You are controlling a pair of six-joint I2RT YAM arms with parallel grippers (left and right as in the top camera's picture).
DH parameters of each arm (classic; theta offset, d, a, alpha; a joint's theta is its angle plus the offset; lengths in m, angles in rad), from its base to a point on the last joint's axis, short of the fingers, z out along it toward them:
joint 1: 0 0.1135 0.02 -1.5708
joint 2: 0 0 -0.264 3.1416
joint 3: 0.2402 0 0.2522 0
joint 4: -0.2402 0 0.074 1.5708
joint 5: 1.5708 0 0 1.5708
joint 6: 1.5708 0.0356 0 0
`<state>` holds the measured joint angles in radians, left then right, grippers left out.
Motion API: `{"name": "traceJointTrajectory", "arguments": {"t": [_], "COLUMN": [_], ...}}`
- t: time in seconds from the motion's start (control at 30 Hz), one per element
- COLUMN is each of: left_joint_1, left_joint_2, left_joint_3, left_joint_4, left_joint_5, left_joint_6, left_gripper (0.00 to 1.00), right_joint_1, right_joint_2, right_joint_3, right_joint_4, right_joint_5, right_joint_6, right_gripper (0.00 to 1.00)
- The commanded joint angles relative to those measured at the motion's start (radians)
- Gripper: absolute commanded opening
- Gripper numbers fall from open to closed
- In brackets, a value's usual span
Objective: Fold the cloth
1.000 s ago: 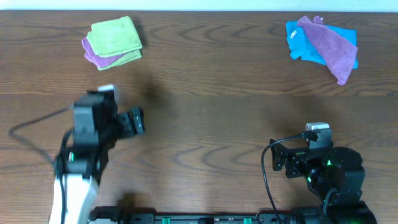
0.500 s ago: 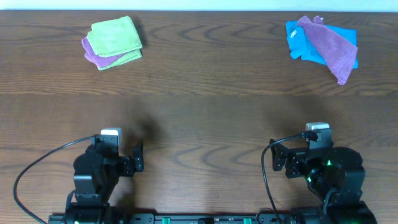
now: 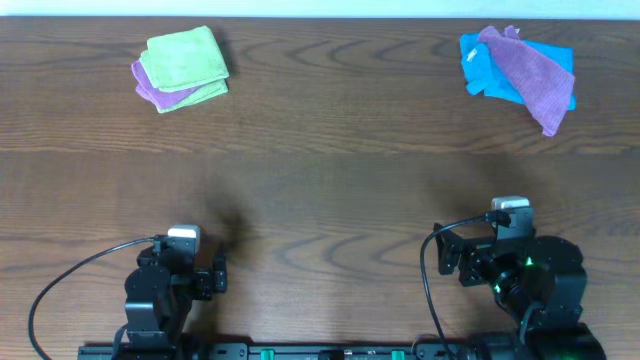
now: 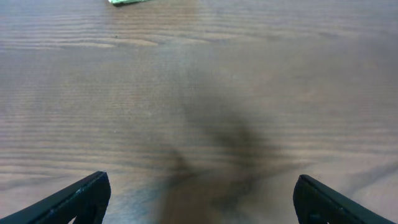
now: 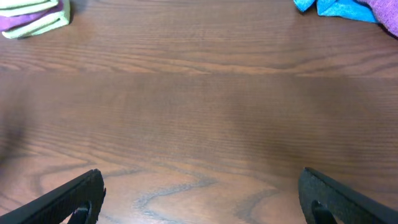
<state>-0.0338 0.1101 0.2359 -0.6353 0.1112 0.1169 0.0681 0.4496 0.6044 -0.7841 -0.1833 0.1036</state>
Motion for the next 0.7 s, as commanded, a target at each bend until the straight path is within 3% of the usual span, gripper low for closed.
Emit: {"name": "traceJointTrajectory", "arguments": {"t": [0.0,0.4,0.67], "left_joint_1": [0.003,0.014,0.015], "left_joint_2": [-0.031,-0.108,-0.107], "left_joint_3": [-0.007,-0.063,-0.073], "left_joint_4": [-0.027,-0.100,-0.102], "left_joint_5": [-0.019,-0.037,-0.157], "left_joint_6": [0.091,0.080,-0.056], "left_gripper": [0.95,0.95,0.95], "right_joint_1": [-0.009,-0.009,-0.009], "right_joint_2": [-0.005,-0.005,-0.005], "right_joint_3": [-0.003,-0.003,-0.003], "right_joint_4": [0.002,0.002,0.002], "right_joint_5": [0.000,0.000,0.000], "right_joint_6": [0.015,0.015,0.015], "right_gripper": [0.99,0.99,0.99]}}
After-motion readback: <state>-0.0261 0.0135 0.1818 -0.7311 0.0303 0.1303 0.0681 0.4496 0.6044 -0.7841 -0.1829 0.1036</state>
